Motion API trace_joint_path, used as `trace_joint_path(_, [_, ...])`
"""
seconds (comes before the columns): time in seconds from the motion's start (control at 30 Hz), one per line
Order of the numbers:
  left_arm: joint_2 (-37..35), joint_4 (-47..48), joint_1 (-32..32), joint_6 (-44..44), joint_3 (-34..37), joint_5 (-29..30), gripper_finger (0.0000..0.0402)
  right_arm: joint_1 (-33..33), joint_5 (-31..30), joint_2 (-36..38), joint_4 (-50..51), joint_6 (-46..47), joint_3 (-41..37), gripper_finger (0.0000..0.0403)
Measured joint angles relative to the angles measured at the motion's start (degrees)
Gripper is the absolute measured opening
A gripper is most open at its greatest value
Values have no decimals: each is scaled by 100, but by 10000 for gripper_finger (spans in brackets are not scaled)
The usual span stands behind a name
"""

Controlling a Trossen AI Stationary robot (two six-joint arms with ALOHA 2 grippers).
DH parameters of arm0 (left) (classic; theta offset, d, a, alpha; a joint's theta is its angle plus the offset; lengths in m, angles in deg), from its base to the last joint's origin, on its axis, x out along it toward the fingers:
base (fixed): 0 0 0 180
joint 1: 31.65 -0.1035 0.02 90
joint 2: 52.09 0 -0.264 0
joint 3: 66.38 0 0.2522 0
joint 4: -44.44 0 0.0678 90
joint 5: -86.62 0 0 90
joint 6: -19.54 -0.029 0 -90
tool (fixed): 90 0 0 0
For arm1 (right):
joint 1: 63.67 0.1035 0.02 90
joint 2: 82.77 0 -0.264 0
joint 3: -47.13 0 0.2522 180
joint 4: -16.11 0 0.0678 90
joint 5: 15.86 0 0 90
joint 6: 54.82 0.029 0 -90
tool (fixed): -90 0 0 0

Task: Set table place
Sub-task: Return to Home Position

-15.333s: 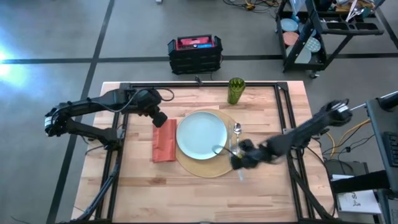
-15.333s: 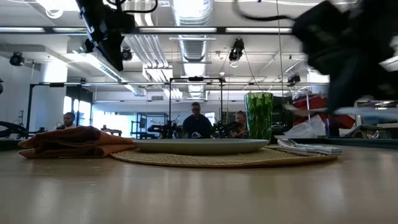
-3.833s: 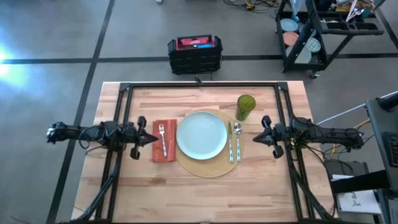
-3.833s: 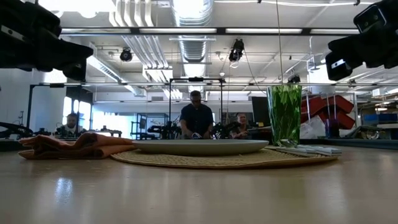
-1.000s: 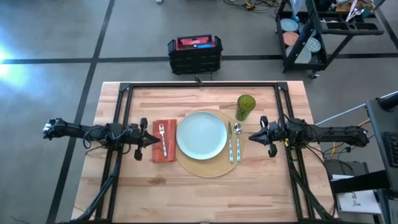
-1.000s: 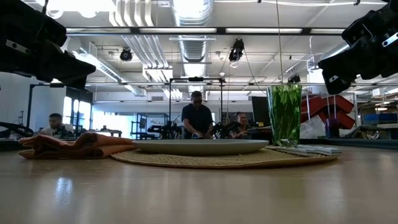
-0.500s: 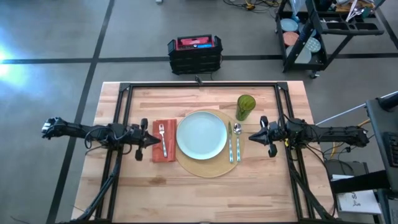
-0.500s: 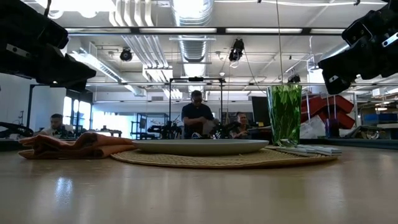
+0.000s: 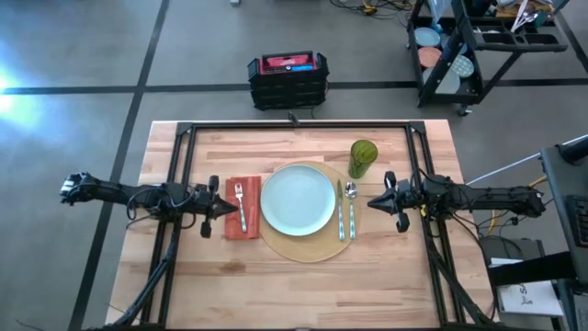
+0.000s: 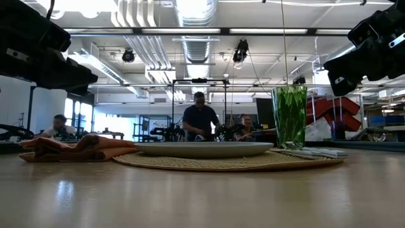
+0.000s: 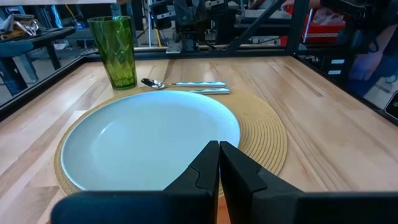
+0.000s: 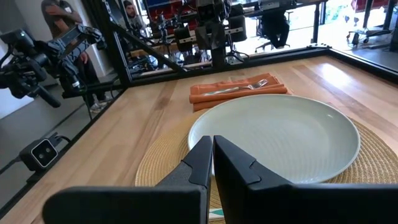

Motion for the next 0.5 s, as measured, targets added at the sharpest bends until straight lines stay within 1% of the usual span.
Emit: trace_joint_path(0.5, [73, 2, 0, -1, 0, 1, 0, 0, -2, 0, 0, 0, 0, 0])
